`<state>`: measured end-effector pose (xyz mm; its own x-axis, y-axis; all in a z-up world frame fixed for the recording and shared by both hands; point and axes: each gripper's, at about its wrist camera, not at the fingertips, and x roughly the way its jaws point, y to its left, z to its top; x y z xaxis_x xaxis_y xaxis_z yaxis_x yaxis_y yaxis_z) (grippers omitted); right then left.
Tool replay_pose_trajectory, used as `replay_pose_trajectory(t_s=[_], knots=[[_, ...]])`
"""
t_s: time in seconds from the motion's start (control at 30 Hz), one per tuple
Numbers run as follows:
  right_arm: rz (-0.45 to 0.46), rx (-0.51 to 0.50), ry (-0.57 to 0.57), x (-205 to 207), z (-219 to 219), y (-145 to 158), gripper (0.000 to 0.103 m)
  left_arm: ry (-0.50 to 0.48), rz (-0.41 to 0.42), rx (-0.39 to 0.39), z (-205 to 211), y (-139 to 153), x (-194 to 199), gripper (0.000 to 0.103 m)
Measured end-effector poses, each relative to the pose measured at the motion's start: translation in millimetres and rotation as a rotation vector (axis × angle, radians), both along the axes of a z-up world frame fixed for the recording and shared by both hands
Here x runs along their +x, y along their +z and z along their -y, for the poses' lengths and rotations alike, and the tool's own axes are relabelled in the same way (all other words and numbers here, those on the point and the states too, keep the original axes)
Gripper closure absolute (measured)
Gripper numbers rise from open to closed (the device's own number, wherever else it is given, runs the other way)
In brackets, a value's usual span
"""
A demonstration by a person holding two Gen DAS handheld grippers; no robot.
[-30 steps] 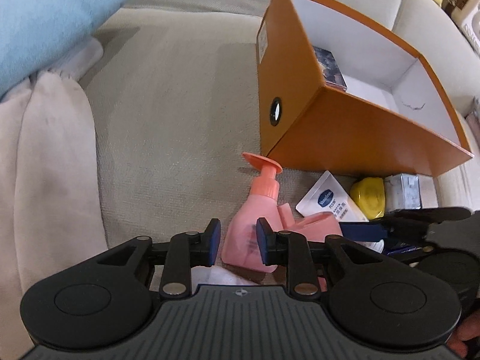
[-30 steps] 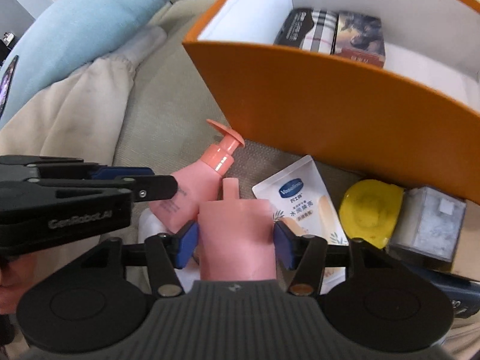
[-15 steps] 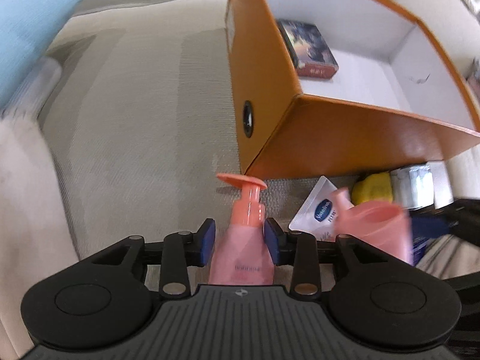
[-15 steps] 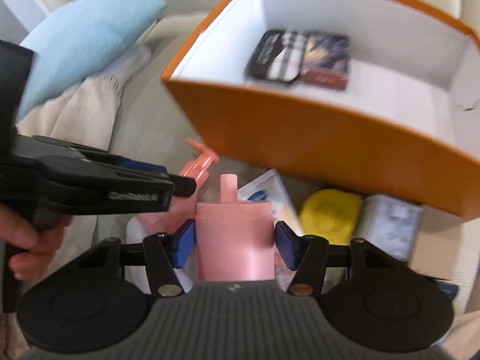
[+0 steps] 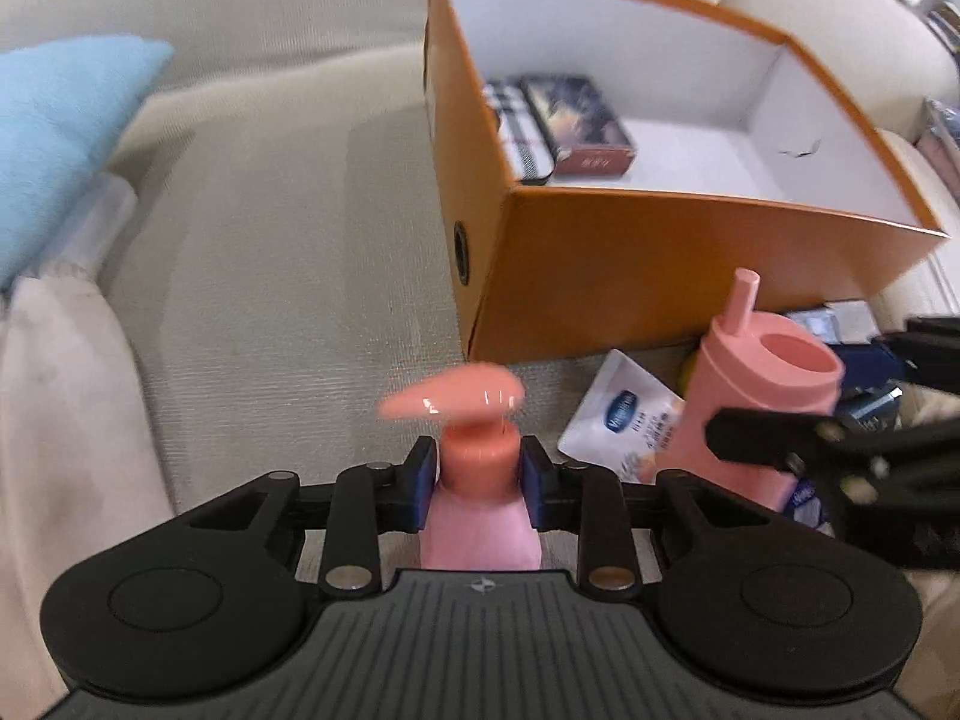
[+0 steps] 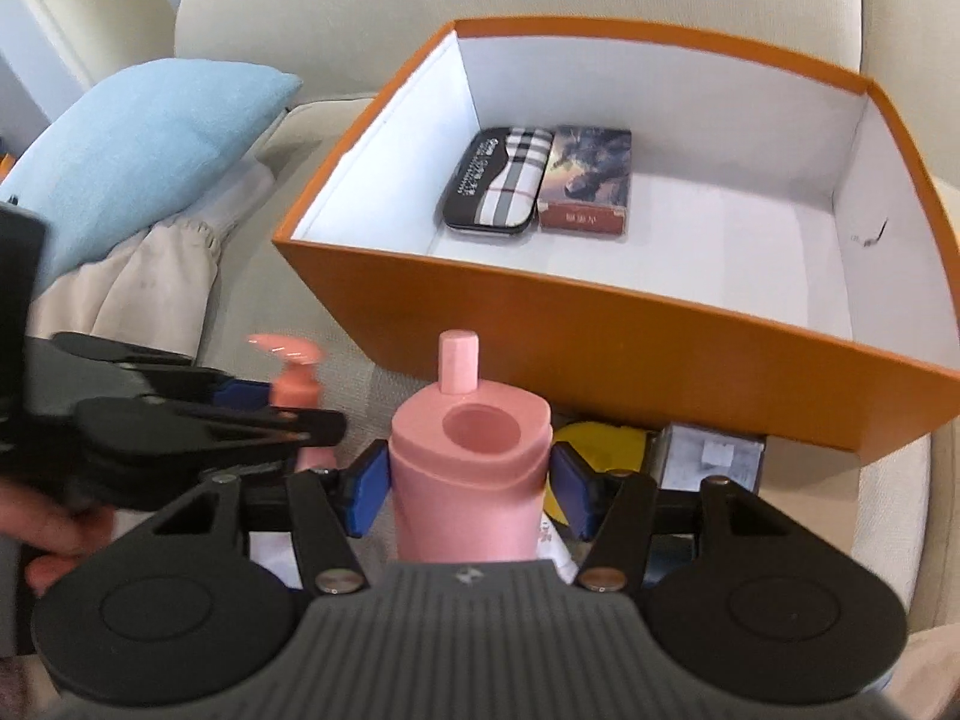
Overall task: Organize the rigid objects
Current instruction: 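Grasp the pink pump bottle with left tool while right tool grasps the pink cup, then lift the pink pump bottle and pink cup and carry them over the box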
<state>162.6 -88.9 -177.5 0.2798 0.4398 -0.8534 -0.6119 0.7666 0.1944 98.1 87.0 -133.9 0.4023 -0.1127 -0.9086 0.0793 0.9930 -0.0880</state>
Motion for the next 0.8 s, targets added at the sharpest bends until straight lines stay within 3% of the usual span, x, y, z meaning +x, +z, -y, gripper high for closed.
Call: replay_pose_trajectory(t_s=[0.3,0.43,0.6,0.8], knots=[[0.027,0.003,0.006,-12,11,-6,0.045,-0.041,0.090,0.062,11,17,-17,0.072],[0.049,0.034,-0.001,-15,20,5,0.045,-0.016,0.147,0.026,8,32,-28,0.074],[0.100,0.090,0.012,-24,32,31,0.045,0.019,0.243,-0.036,7,70,-45,0.074],[0.174,0.166,0.026,-29,41,68,0.046,-0.008,0.366,-0.082,18,125,-47,0.074]])
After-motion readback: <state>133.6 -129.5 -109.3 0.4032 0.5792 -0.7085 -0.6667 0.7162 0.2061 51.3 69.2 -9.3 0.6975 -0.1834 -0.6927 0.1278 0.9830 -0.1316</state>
